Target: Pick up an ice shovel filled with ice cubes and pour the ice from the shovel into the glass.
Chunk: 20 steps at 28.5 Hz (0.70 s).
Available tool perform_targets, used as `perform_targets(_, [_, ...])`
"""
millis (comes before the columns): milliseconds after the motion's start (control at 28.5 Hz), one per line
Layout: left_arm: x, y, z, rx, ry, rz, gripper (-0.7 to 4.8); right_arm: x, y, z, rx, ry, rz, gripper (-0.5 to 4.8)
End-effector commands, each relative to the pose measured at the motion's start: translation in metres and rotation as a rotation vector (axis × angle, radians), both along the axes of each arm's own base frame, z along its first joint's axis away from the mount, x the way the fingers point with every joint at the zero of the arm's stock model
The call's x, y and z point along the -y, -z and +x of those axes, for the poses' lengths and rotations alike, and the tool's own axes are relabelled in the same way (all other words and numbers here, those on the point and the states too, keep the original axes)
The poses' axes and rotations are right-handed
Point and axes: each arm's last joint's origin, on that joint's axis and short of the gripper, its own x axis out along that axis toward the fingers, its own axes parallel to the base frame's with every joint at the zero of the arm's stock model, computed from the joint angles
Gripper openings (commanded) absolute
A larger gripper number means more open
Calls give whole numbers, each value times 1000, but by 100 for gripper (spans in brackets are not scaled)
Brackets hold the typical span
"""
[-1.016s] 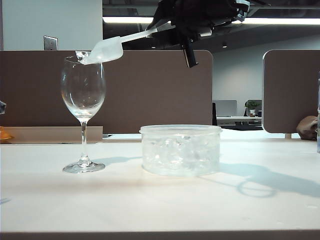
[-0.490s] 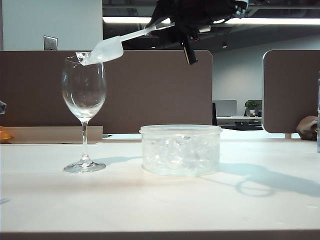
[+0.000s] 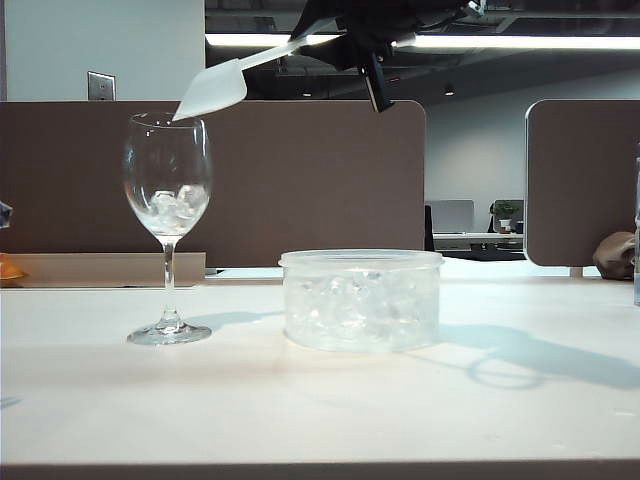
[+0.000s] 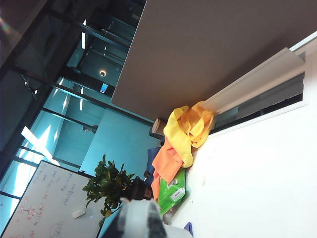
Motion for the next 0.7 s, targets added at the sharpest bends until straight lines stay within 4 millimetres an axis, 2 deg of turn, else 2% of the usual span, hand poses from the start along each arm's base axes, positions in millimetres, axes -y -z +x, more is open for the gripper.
perform_targets(35, [0, 0, 0, 0, 3, 4, 29, 0, -7, -1, 36, -4, 17, -5])
perform_targets(105, [0, 0, 0, 0, 4, 4, 29, 4, -11, 0, 53, 4, 53, -5])
perform_targets(175, [0, 0, 0, 0, 4, 4, 29, 16, -14, 5, 45, 36, 79, -5])
perform_targets(280, [0, 0, 0, 0, 4, 4, 29, 46, -23, 14, 62, 81, 80, -5])
perform_targets(385, [0, 0, 0, 0, 3, 4, 29, 74, -19, 21, 34, 108, -2, -5])
perform_targets(455, [0, 0, 0, -1, 3, 4, 29, 94, -4, 22, -10, 135, -43, -5])
perform_targets(526, [0, 0, 0, 0, 4, 4, 29, 111, 25, 18, -87, 171, -71, -5])
perform_targets(631, [0, 0, 0, 0, 3, 4, 29, 120, 48, 12, -127, 180, -84, -5])
perform_targets(701, [0, 0, 0, 0, 4, 4, 29, 123, 76, 2, -179, 171, -98, -5])
